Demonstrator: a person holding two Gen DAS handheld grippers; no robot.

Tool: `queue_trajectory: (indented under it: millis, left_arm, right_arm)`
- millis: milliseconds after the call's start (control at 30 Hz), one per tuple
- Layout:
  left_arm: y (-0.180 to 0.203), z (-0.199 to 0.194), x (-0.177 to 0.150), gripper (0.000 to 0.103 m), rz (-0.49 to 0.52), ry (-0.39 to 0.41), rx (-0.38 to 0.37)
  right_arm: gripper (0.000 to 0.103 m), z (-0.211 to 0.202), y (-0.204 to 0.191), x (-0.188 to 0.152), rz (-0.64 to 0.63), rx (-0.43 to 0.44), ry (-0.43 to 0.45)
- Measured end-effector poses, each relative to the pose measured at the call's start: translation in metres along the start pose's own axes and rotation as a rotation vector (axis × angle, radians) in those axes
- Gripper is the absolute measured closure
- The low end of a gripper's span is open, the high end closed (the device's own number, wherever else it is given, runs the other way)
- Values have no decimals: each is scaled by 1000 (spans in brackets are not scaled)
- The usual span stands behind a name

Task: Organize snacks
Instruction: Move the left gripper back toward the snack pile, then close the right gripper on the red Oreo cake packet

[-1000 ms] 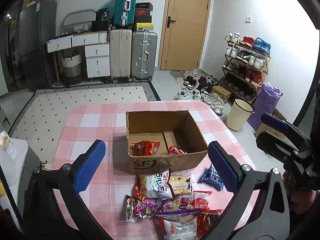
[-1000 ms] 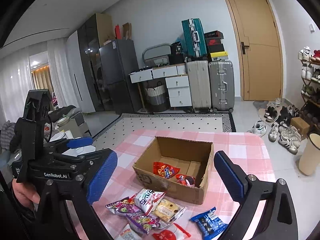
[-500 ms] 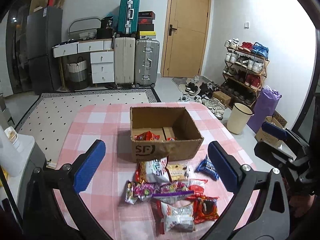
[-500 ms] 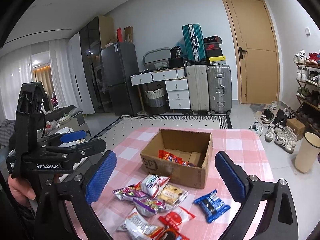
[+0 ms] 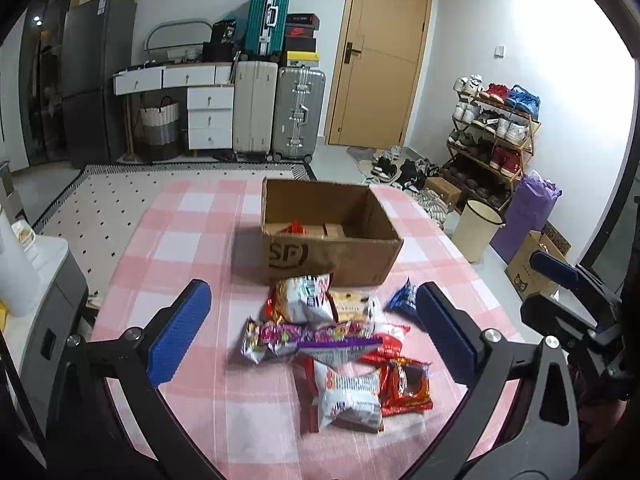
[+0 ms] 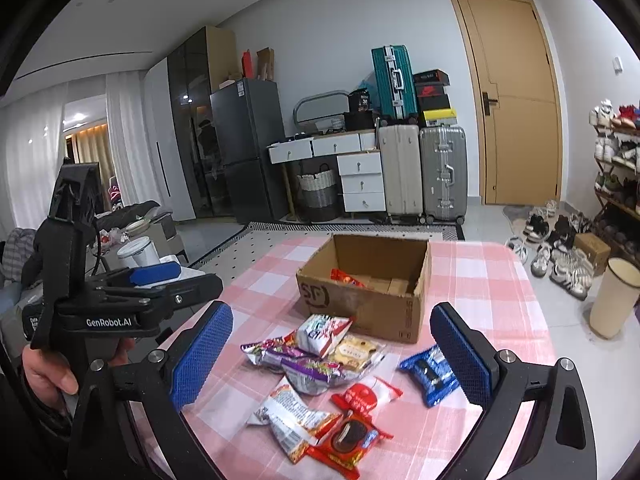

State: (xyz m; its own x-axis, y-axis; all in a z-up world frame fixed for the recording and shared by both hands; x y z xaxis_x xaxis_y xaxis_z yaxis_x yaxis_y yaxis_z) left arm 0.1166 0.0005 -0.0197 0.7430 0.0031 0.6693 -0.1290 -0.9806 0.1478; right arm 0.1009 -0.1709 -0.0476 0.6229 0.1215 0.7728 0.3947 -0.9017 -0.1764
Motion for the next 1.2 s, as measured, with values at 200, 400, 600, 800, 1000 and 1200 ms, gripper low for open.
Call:
queue_trajectory:
  millis: [200,400,600,800,1000,1200]
  left_arm:
    - [1,19,-23,1,-16,-38,5]
    - [-4,33,-42,1,-25,-63,9]
    - [-9,50,-58,1,-34,-93,0]
    - [-12,69,-75,1,-49,-137,-7]
    - [-13,85,-85,1,-47,-161,-12]
    - [-13,93,-91,1,-43,-170,-8]
  right_arm:
    - [2,11,6,-26,29,0,-46]
    - [2,27,15,-54,57,-16,-100]
    - [2,46,25,-84,94,-8,-174]
    - [2,66,30,-108,134,13,-236]
    - [2,89,30,-122,147,16,-289]
    - [13,109,33,-130,162,21,-334]
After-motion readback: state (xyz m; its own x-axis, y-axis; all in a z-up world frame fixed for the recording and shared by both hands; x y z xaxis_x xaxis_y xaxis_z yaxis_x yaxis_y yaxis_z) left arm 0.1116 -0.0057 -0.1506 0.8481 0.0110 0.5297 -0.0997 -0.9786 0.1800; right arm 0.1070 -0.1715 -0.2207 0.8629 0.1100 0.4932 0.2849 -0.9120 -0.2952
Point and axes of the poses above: each gripper's, at about its wrist camera, not at the fingertips, and z roughly the way its jaws point, y to its right, x to its top, the point moved 7 cm from there along z, roughly the way its jaws point, and after that the axes turned 13 degrees about -y, right-handed, at the moved point
